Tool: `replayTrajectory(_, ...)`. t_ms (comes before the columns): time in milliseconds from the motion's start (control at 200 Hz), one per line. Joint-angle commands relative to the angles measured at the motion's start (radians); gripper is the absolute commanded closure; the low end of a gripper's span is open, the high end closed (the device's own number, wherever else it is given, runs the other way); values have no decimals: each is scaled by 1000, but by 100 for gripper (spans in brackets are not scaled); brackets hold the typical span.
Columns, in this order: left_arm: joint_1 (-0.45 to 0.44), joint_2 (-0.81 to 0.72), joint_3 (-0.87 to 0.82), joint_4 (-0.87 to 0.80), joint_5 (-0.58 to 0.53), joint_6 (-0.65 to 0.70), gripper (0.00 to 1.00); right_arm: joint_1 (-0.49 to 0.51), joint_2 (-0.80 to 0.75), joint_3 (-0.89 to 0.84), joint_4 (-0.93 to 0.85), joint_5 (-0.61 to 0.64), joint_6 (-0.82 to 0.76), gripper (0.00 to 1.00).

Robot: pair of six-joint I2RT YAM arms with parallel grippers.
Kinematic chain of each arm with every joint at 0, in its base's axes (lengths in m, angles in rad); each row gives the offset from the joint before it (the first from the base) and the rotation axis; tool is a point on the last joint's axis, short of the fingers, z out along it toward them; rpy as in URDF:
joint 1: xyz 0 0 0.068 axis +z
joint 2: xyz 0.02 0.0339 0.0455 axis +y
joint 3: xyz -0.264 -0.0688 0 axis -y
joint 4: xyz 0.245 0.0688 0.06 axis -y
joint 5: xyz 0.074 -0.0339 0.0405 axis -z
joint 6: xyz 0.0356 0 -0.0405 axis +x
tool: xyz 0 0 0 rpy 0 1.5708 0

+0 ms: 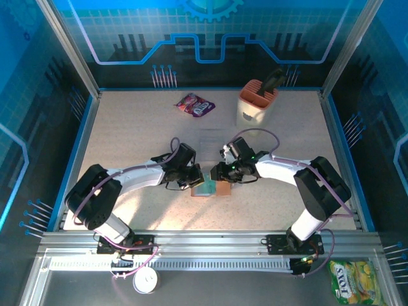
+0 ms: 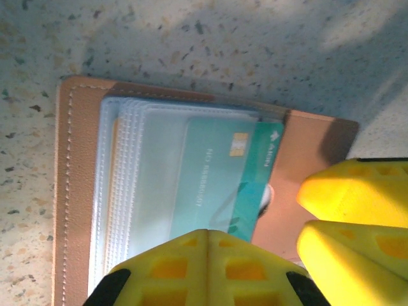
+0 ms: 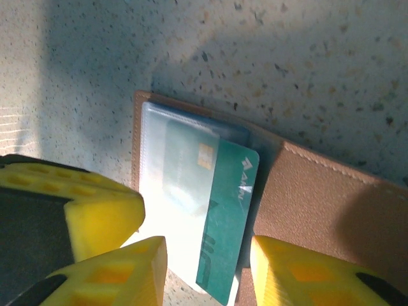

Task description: Take the credit cards out of the card holder

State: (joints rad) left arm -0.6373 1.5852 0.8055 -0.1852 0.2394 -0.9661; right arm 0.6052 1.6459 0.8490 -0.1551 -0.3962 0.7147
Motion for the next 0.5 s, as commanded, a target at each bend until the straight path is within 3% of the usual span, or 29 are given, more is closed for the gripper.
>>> replayTrajectory(0, -8, 34, 17, -7, 1, 5, 100, -19, -12, -22, 45, -43, 17, 62)
replayTrajectory(495, -13, 51, -23, -5, -25, 4, 100, -30, 66, -55, 110, -81, 43, 67)
